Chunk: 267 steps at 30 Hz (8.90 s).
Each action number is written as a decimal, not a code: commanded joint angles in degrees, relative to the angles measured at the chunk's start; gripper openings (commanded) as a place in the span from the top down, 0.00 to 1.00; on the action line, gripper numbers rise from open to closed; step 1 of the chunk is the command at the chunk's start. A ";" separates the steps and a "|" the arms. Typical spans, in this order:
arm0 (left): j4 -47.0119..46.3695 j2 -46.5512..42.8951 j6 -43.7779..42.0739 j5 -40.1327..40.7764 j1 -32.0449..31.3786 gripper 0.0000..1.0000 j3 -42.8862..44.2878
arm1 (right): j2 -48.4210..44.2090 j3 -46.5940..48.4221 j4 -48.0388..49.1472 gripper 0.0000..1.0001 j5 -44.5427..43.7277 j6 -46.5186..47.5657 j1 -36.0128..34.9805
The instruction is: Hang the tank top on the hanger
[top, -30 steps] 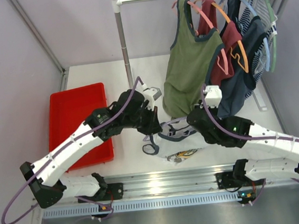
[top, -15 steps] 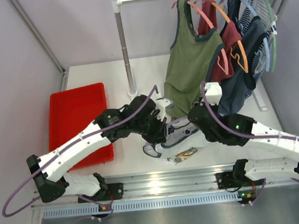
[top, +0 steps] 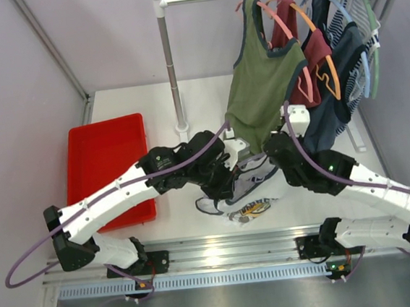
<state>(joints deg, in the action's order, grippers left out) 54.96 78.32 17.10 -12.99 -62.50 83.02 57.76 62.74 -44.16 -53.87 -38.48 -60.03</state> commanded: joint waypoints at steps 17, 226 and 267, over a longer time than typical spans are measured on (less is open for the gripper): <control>2.52 5.87 -3.31 5.09 1.67 1.00 15.05 | -5.20 -1.39 8.65 1.00 9.13 0.25 6.86; -2.32 -8.28 -20.70 8.77 20.93 1.00 49.78 | -6.87 31.39 6.98 0.08 24.25 29.60 1.41; -10.74 16.86 -14.73 32.07 20.93 1.00 51.01 | -16.89 3.44 3.03 0.07 27.59 13.87 1.49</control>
<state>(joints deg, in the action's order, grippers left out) 55.90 95.31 3.03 16.84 -41.65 130.54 40.99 65.98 -41.60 -26.85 -23.92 -58.13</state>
